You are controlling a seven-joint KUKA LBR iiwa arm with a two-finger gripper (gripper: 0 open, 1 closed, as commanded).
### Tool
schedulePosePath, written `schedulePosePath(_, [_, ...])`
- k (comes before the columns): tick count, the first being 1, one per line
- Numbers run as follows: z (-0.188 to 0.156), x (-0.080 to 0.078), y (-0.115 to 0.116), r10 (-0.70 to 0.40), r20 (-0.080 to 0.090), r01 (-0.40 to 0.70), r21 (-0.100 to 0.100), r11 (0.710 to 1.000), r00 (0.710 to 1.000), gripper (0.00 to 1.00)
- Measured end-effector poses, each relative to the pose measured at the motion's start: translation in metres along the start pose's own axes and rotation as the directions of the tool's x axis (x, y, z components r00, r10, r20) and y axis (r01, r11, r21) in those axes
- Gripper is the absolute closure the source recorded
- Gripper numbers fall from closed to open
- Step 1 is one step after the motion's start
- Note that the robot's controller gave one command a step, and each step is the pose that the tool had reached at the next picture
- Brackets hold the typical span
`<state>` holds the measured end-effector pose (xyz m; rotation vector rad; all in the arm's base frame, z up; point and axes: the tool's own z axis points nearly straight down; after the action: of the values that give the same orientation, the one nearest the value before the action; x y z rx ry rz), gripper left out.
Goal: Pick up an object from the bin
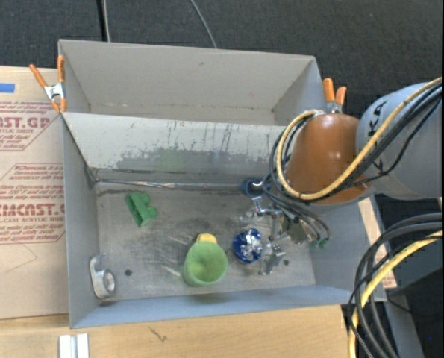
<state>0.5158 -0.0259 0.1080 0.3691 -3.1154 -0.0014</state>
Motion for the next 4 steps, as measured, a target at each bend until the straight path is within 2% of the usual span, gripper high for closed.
schedulePosePath(1, [0.009,-0.006,-0.015,0.038,0.005,-0.038,0.001,0.999,0.999,0.00])
schedulePosePath(2, [0.006,0.000,-0.008,0.079,0.004,-0.079,-0.001,0.997,0.997,0.00])
schedulePosePath(3, [0.036,0.003,-0.014,0.137,0.014,-0.137,-0.001,0.991,0.990,0.00])
schedulePosePath(4, [0.034,0.005,-0.002,0.150,0.019,-0.150,0.005,0.989,0.989,0.00])
